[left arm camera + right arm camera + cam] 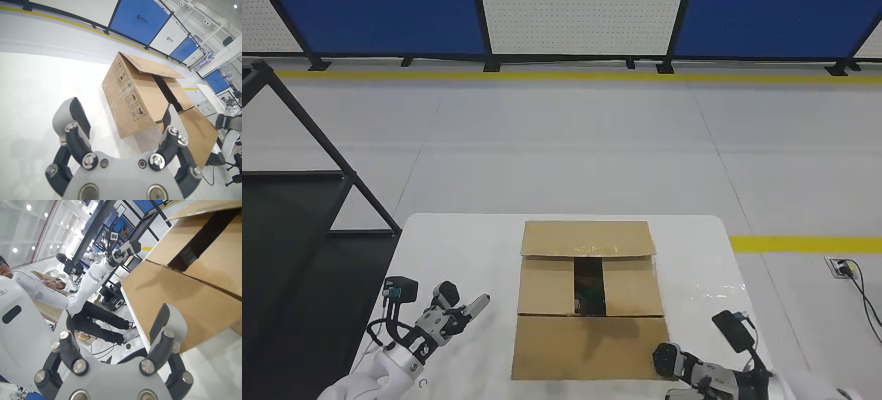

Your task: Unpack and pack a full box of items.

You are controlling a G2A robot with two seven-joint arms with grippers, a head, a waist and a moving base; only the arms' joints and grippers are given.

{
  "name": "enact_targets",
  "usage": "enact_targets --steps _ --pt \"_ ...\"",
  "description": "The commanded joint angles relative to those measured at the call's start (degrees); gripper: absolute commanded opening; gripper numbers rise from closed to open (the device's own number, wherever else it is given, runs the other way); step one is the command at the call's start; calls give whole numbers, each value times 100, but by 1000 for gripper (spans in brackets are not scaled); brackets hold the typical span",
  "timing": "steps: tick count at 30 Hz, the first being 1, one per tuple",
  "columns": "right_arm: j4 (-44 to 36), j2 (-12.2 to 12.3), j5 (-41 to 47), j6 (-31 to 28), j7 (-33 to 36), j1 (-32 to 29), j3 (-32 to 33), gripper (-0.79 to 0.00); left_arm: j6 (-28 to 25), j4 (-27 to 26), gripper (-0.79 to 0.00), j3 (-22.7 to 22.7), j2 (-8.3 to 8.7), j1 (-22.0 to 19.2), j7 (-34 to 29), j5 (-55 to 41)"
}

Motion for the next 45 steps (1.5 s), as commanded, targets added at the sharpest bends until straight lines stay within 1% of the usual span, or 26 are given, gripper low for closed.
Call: enact_targets --steps 1,7,13,21,26,31,34,37,39,41,43,45 --pt "125 7 -131 -7 -9 37 -88 0 0 0 0 0 0 0 0 0" --pt "500 -8 -493 152 -225 280 -483 0 0 0 0 0 0 0 0 0" --pt "746 -53 -811 505 -771 524 -821 0 0 0 0 0 0 0 0 0" --pt "831 -45 -966 715 -848 700 -1003 0 0 0 0 0 0 0 0 0" --pt "790 -27 -1046 761 -885 688 -1037 0 0 0 0 0 0 0 0 0" --pt "440 31 -723 628 -758 521 -832 0 0 0 0 0 0 0 0 0" --pt "97 87 -239 567 -480 408 -603 0 0 0 0 0 0 0 0 0" --pt "-166 134 403 682 -268 412 -373 0 0 0 0 0 0 0 0 0" --pt "-226 147 870 919 -265 489 -288 0 0 0 0 0 0 0 0 0" --pt "-165 149 1247 1381 -368 695 -255 0 0 0 0 0 0 0 0 0" --pt "-7 142 1333 1969 -645 973 -291 0 0 0 0 0 0 0 0 0" --pt "153 114 1366 2549 -1070 1279 -436 0 0 0 0 0 0 0 0 0"
